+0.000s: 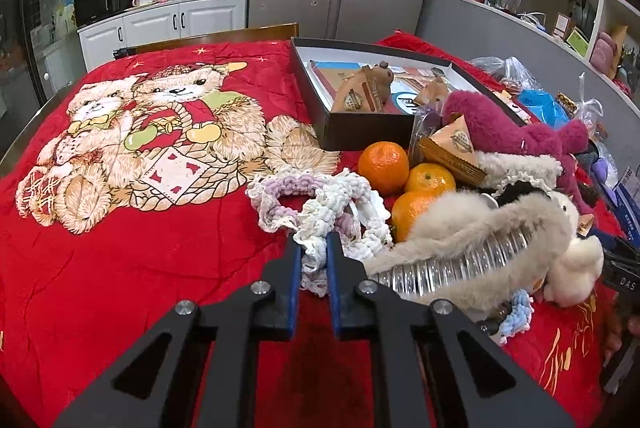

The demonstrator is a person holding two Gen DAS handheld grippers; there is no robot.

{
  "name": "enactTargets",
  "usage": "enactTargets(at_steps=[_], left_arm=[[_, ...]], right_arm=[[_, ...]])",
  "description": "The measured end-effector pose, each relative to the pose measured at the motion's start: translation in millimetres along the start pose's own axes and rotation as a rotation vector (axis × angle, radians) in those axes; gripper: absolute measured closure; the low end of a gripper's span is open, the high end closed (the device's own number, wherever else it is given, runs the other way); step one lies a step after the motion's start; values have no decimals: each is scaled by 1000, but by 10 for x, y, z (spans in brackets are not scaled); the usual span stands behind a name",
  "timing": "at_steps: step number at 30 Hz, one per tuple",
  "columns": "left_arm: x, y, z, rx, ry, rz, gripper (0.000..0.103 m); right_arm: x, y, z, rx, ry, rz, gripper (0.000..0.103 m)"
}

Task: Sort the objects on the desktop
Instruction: 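Grasp the white lace ring with the left tool while the right tool grasps a tan packet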

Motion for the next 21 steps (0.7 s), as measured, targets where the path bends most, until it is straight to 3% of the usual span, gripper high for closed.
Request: enactTargets(at_steps=[16, 21], left_arm=[[-43, -237, 21, 54, -6, 9, 91], [-40, -245, 11, 54, -3, 17, 91]], right_arm=[[61, 104, -21, -39, 38, 23, 21], [-41, 101, -19, -34, -2, 45, 47]])
Point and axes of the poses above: each gripper's, at about its wrist camera, not at the fingertips, and y roughly the way its jaws point, x to its right, z to its top, the point moved 5 cm from there along y, roughly the way its jaws point, and after that the axes turned 3 degrees about z, right-handed, at the moved point
